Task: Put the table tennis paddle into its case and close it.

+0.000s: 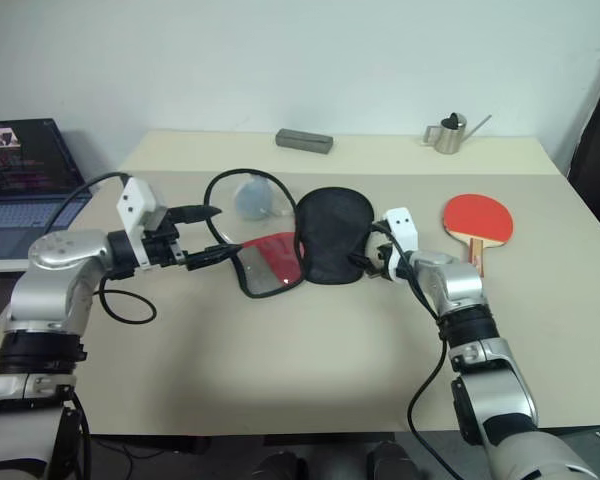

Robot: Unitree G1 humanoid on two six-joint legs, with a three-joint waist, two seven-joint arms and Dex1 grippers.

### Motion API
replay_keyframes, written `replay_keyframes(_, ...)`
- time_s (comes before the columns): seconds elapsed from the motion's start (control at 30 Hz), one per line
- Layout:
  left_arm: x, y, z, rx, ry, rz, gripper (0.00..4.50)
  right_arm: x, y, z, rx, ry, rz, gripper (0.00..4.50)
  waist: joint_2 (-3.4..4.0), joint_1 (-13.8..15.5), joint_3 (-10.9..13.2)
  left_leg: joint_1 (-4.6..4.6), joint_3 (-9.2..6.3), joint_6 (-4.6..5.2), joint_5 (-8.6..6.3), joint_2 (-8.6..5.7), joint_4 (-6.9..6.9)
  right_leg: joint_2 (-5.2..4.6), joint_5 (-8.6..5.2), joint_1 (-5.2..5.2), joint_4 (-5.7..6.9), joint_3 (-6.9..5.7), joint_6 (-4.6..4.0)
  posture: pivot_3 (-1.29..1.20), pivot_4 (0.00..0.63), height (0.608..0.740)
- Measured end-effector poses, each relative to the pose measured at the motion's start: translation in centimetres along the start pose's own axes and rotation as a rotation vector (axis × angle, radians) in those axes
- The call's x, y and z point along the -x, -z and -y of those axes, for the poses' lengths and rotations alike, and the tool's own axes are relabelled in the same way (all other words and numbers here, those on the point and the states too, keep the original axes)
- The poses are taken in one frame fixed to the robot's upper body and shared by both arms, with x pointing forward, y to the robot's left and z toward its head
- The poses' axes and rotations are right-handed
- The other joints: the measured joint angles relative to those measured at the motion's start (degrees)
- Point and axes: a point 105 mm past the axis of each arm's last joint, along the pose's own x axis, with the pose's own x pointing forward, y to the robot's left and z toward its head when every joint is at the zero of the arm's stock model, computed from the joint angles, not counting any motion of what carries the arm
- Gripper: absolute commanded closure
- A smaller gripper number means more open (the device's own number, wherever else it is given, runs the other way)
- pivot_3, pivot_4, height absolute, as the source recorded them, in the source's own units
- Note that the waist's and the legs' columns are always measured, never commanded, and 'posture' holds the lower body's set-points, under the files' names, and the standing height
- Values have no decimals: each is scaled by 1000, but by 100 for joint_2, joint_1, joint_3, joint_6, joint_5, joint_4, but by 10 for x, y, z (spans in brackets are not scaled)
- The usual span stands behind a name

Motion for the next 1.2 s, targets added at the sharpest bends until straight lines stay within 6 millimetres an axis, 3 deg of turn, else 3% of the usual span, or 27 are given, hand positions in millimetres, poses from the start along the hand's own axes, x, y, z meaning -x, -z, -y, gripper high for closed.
replay_keyframes(0.4,-6,-5,6,-13,79,3,0,-25,0,-17,39,-13,-22,20,0,-98,0,4,0,-3,1,2,0,0,1,-2,10,-5,-2,0,150,740)
replay_keyframes(0.5,-6,-4,4,-16,73,-3,0,-28,0,-17,43,-8,-24,626,0,-101,0,4,0,-3,2,2,0,0,1,-3,11,-5,-2,0,150,740)
replay_keyframes(0.87,-6,-4,2,-32,67,-7,0,-27,2,-6,4,70,-45,4485,0,-100,0,4,-1,-4,2,2,0,-1,1,-5,18,-6,-2,0,150,740)
replay_keyframes(1.2,-7,-3,3,-39,84,-12,0,-5,3,-5,-218,164,-65,4485,0,-89,0,3,-2,-1,1,2,0,-4,1,-11,37,-9,-2,0,150,740)
